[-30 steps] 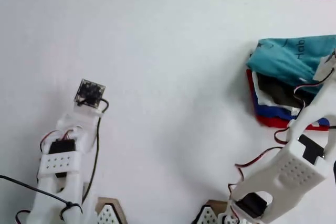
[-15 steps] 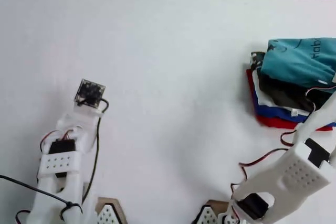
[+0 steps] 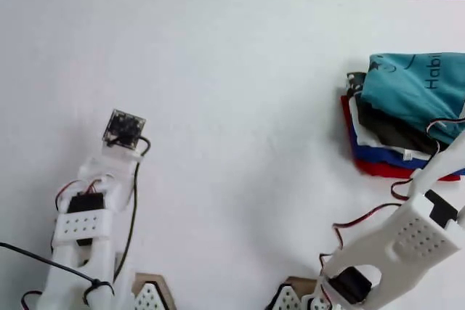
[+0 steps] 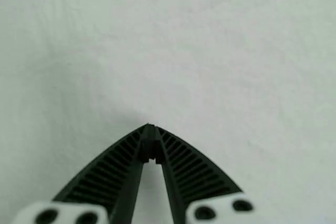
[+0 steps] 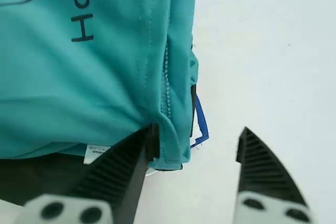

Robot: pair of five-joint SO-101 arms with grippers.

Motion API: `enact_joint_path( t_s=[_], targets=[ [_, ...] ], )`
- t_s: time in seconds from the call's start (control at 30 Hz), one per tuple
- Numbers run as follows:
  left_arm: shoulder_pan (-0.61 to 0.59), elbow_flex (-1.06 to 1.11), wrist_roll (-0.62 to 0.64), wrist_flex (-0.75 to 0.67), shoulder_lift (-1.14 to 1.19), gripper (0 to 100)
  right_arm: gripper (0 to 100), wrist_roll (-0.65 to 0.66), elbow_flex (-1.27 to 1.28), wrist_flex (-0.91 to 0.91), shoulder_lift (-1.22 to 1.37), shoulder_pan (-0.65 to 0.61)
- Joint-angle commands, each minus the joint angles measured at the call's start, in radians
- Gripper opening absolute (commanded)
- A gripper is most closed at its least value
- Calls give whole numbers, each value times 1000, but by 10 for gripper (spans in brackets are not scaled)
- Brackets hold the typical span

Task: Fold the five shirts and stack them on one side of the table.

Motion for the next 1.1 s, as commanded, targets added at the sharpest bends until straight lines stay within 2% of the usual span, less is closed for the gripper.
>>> enact_joint_path(
  t_s=[0.0,0.2,0.37,0.6,0.8,1.0,1.07],
  targets=[
    [-2,-4,-9,-21,-23,26,279,-38,-94,77,-120,-88],
    [-2,-4,-9,-21,-23,26,279,-49,29,131,-134,-374],
    [-2,-4,-9,-21,-23,26,279,-80,196,62,-133,-469],
    [-2,-4,-9,-21,-23,26,278,-77,331,-77,-133,-473],
    [-2,-4,-9,-21,-23,26,180,-77,391,-140,-133,-449],
    [-2,-4,-9,-21,-23,26,166,-77,390,-142,-143,-421],
    [-2,-4,-9,-21,-23,26,121,-77,384,-140,-147,-407]
  ],
)
